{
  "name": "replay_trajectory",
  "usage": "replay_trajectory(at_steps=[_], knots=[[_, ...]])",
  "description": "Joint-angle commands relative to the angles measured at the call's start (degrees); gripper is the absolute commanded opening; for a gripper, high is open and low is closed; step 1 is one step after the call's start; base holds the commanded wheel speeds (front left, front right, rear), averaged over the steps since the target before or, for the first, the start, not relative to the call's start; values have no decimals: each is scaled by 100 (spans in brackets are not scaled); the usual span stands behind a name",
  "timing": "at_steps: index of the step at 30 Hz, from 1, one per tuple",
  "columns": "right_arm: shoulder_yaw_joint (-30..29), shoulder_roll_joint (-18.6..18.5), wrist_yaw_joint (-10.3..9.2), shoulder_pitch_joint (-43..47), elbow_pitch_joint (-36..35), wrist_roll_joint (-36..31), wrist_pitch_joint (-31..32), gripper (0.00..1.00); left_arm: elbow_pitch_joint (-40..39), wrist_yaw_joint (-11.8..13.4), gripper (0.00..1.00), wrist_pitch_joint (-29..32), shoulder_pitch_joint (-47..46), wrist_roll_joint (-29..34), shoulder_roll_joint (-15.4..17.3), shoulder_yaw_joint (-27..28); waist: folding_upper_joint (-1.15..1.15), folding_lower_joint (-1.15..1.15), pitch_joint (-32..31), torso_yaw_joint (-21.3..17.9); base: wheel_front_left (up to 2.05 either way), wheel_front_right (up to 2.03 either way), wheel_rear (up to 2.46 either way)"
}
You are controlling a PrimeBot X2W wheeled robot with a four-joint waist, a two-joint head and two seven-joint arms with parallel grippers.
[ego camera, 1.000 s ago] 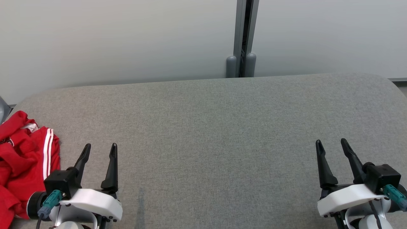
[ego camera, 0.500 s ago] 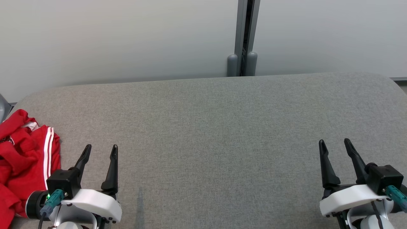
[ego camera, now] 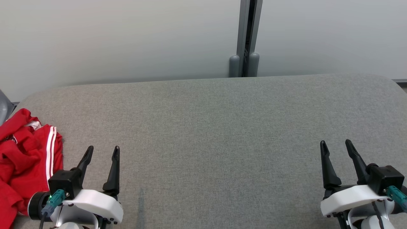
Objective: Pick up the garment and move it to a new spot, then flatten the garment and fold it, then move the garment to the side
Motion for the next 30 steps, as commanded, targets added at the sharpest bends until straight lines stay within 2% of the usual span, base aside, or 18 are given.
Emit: replay_trajectory(at_steps=[1, 8, 13, 20, 30], knots=[[-35, -23, 10, 7, 2, 11, -25, 100, 14, 28, 100, 6, -53, -14, 21, 2, 0, 0, 1, 13, 0, 0, 0], [-83, -23, 10, 7, -8, 4, -20, 100, 38, 13, 100, -17, -129, -40, 41, -28, 0, 0, 15, 124, 0, 0, 0], [-74, -24, 10, -37, -24, -5, -29, 100, 38, 48, 100, -39, -197, -61, 38, 10, 0, 0, 72, 353, 0, 0, 0], [18, -26, 10, -83, -113, -62, 70, 100, 70, 102, 100, -133, -285, -84, 37, 67, 0, 0, 136, 867, 0, 0, 0], [141, -29, 10, -232, -267, -187, 209, 100, 161, 200, 100, -319, -344, -191, 41, 229, 0, 0, 293, 1891, 0, 0, 0]])
